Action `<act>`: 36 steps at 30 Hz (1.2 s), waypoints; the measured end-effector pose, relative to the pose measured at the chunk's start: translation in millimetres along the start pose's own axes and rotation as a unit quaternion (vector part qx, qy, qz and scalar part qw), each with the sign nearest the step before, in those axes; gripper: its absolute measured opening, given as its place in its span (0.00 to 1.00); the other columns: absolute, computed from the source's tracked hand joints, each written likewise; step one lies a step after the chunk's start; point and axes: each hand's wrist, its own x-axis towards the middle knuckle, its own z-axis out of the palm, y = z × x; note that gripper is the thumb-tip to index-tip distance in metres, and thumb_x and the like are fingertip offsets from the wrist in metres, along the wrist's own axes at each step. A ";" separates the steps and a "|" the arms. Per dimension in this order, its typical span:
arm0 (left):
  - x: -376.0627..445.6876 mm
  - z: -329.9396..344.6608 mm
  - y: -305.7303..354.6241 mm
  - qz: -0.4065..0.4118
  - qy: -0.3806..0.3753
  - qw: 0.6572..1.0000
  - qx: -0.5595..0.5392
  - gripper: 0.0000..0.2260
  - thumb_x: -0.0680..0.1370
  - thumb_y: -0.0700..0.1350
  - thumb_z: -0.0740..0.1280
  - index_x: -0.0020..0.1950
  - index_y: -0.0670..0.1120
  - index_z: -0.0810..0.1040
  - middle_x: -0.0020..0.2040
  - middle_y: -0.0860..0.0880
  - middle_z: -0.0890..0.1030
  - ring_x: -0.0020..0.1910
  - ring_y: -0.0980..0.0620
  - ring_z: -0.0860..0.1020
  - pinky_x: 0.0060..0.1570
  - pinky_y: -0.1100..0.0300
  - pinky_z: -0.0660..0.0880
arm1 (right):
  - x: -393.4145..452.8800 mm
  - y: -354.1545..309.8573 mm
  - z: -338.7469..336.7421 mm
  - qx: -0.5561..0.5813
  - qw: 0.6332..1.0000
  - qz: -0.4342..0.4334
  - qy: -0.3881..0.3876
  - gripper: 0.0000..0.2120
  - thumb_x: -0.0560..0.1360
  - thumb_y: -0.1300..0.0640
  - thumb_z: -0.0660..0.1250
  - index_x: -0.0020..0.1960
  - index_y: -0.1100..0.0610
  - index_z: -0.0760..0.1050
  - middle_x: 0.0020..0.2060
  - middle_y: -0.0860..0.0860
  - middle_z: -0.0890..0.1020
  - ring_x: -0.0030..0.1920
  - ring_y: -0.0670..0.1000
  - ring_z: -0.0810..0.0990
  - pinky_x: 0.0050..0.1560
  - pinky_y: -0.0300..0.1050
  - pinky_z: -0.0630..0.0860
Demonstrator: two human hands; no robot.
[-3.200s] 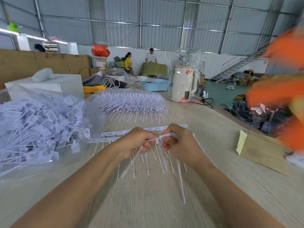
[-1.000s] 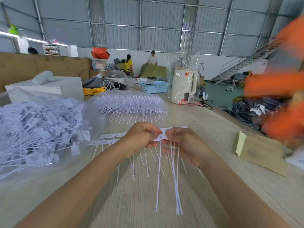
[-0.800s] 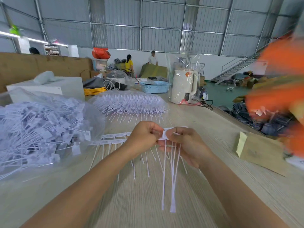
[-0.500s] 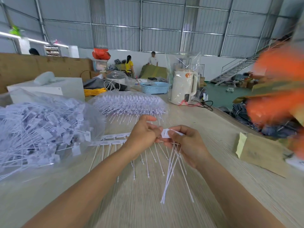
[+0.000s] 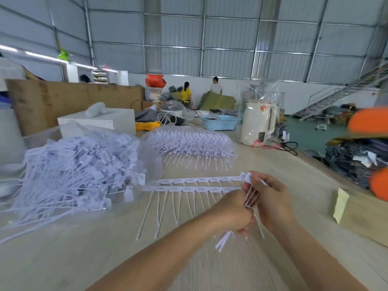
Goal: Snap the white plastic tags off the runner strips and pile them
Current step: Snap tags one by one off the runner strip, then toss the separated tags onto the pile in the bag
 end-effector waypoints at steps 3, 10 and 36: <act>-12.3 -16.2 -10.2 0.047 0.077 0.983 0.157 0.06 0.78 0.38 0.59 0.49 0.40 0.75 0.44 0.40 0.76 0.43 0.43 0.76 0.35 0.58 0.69 | -5.8 3.0 7.3 -0.021 0.999 -0.035 -0.028 0.05 0.75 0.60 0.67 0.47 0.61 0.81 0.37 0.60 0.83 0.34 0.55 0.79 0.36 0.47 0.76; -90.3 -89.7 -57.3 0.167 0.272 0.906 0.278 0.15 0.77 0.39 0.61 0.62 0.52 0.76 0.47 0.44 0.81 0.46 0.43 0.77 0.46 0.54 0.74 | -35.0 1.6 86.0 -0.063 0.979 -0.063 -0.181 0.11 0.76 0.65 0.64 0.40 0.55 0.81 0.32 0.53 0.83 0.37 0.54 0.83 0.41 0.46 0.81; -65.3 -225.1 -154.4 -0.117 0.216 0.719 0.650 0.17 0.76 0.38 0.59 0.65 0.43 0.72 0.58 0.39 0.74 0.59 0.40 0.69 0.56 0.48 0.67 | -3.6 64.8 233.3 -0.620 0.689 -0.255 -0.277 0.25 0.73 0.64 0.65 0.69 0.60 0.65 0.70 0.56 0.62 0.68 0.57 0.64 0.65 0.45 0.66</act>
